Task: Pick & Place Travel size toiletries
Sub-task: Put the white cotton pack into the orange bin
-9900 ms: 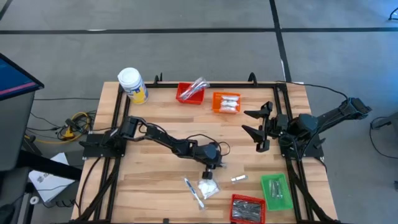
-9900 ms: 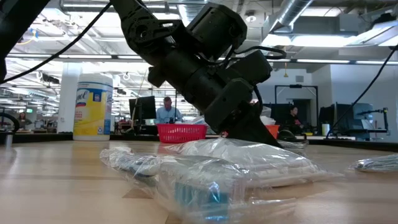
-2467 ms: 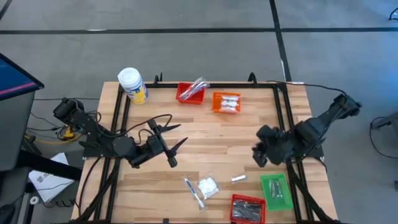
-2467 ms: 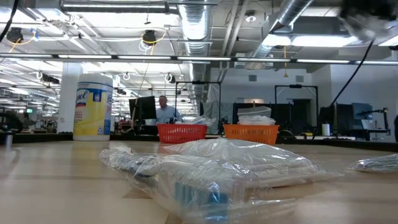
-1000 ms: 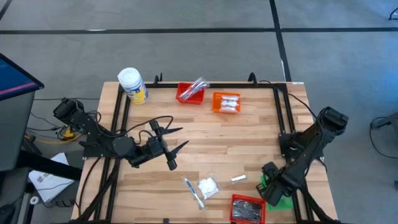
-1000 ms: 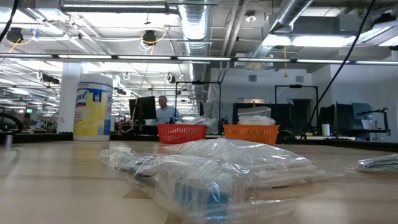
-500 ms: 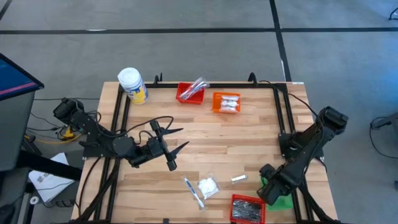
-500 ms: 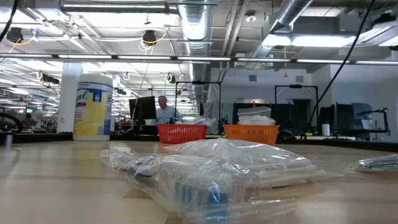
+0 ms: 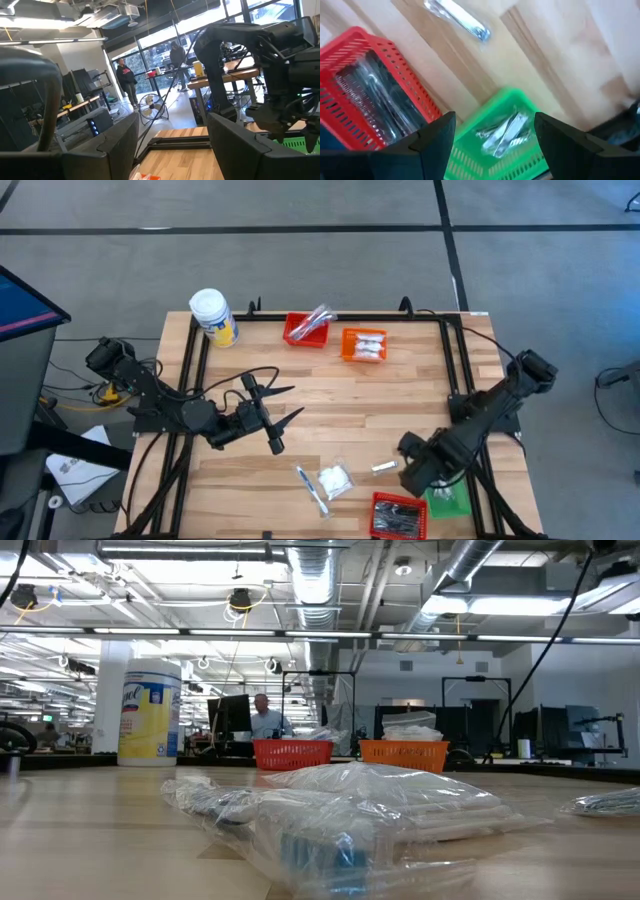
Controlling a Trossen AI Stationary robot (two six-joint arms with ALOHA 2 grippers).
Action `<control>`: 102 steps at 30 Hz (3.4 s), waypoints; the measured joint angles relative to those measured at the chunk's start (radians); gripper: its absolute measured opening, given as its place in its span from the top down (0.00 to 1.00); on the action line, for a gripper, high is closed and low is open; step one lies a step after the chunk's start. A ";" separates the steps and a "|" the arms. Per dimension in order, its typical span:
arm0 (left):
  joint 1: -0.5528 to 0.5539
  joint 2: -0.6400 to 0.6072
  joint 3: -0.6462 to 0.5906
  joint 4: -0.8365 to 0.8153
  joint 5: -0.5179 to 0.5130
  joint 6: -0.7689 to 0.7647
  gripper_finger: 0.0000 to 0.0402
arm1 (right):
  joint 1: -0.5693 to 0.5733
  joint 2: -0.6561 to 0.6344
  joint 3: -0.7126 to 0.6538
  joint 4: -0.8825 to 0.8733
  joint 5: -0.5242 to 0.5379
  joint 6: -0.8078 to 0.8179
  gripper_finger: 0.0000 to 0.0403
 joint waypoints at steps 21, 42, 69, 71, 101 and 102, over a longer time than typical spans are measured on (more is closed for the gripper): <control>0.000 0.000 0.000 -0.002 0.021 0.000 0.44 | -0.090 0.026 -0.002 0.159 0.128 -0.600 0.34; 0.000 0.000 0.000 -0.002 0.033 0.000 0.44 | -0.108 0.323 -0.016 0.206 0.127 -0.911 0.36; 0.000 0.000 0.000 -0.002 0.035 0.000 0.44 | -0.139 0.322 -0.016 0.383 0.154 -0.983 0.36; 0.000 0.000 0.000 -0.003 0.035 0.000 0.44 | -0.152 0.322 -0.016 0.383 0.155 -0.983 0.36; 0.000 0.000 0.000 -0.010 0.035 0.000 0.44 | -0.286 0.322 -0.016 0.666 0.044 -1.153 0.36; 0.000 0.000 0.000 -0.010 0.035 0.000 0.44 | -0.292 0.330 -0.016 0.682 0.025 -1.151 0.36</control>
